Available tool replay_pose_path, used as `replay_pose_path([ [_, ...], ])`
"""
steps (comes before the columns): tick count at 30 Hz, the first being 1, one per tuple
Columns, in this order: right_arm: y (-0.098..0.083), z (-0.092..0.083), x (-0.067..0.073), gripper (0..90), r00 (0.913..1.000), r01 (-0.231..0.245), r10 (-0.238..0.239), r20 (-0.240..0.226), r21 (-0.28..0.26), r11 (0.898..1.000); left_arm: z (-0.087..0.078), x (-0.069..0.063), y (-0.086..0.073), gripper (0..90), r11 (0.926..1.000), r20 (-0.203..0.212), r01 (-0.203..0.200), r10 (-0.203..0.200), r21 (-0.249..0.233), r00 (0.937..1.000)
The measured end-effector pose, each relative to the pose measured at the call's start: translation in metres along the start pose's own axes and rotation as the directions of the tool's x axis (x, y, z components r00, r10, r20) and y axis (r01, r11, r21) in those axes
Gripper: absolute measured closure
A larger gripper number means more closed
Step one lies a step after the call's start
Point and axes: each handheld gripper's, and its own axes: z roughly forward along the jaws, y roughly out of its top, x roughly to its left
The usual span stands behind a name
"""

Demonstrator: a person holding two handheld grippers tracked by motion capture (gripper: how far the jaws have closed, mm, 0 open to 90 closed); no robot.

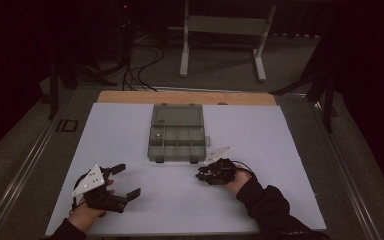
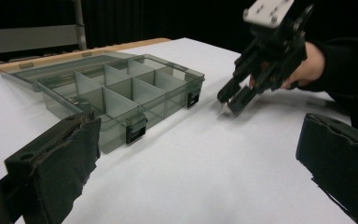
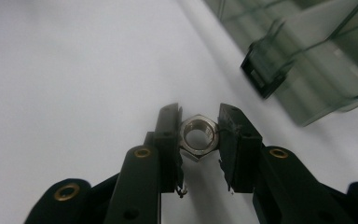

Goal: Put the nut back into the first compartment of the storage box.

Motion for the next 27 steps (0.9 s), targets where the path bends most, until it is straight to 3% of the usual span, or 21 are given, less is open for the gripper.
replay_pose_path([
  [6, 0.018, -0.021, -0.004, 70.2, 1.0, -0.009, 0.009, -0.002, -0.056, 0.998, 0.0, 0.0, 0.0, 0.4, 1.0, -0.001, -0.002, 0.002, 0.0, 1.0],
  [10, 0.039, -0.034, -0.012, 70.3, 1.0, -0.001, 0.001, 0.007, -0.091, 0.996, 0.0, 0.0, 0.0, 0.4, 1.0, -0.002, -0.001, 0.001, 0.002, 1.0],
  [18, 0.065, -0.037, -0.027, 70.2, 1.0, 0.002, -0.001, 0.008, -0.109, 0.994, 0.0, 0.0, 0.0, 0.4, 1.0, -0.001, 0.0, 0.0, 0.002, 1.0],
  [27, 0.107, -0.025, -0.041, 70.3, 0.9998, 0.016, -0.015, 0.009, -0.12, 0.993, 0.0, 0.0, 0.0, 0.4, 1.0, 0.0, -0.001, 0.001, 0.003, 1.0],
])
